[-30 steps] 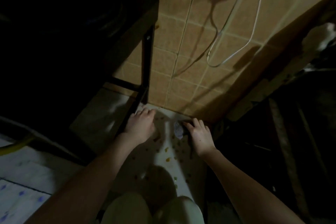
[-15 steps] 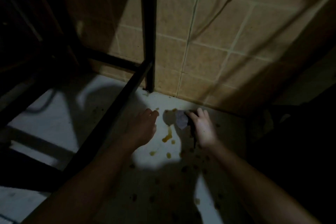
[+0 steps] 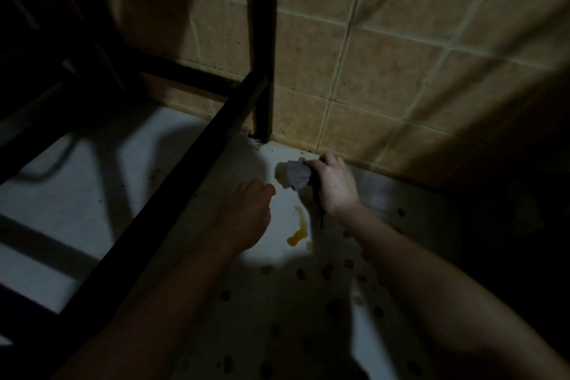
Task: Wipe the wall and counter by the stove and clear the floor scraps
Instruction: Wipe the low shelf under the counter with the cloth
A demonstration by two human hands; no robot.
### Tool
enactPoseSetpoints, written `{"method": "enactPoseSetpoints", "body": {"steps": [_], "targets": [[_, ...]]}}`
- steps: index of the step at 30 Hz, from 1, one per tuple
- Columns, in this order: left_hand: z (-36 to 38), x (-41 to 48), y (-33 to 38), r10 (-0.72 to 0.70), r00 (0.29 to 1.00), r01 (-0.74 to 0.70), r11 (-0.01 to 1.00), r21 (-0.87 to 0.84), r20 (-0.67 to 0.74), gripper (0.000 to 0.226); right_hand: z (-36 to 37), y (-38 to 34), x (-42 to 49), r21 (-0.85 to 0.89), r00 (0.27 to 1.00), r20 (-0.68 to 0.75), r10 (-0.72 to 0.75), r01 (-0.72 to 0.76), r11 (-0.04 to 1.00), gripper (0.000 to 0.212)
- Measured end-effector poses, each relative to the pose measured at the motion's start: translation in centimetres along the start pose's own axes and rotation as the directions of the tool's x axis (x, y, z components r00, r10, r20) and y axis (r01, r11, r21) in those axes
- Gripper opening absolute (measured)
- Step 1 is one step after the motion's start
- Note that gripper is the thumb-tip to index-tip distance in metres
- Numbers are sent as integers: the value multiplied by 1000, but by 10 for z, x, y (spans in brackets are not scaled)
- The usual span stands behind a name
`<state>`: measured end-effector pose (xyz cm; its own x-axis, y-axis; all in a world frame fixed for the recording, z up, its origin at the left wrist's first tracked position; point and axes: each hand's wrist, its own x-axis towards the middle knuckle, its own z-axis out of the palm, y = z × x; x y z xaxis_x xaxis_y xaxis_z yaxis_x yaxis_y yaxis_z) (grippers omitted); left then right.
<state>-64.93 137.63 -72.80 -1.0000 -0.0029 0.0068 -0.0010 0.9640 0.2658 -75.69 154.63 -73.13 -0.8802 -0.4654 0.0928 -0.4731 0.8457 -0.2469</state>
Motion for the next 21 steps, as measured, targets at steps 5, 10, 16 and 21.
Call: {"method": "enactPoseSetpoints", "body": {"steps": [5,10,16,21], "targets": [[24,9,-27,-120,992,120,993,16,-26,46,22,-18,40,31,1000,-20,-7,8,999,46],[41,18,-46,-187,982,186,982,39,27,48,67,-24,52,47,967,250,-41,30,998,46],[54,12,-58,-193,981,192,981,37,30,42,83,-27,67,109,969,245,-35,8,994,54],[52,12,-36,-115,993,117,988,-100,24,31,82,-34,93,104,976,215,-24,1,995,43]]}}
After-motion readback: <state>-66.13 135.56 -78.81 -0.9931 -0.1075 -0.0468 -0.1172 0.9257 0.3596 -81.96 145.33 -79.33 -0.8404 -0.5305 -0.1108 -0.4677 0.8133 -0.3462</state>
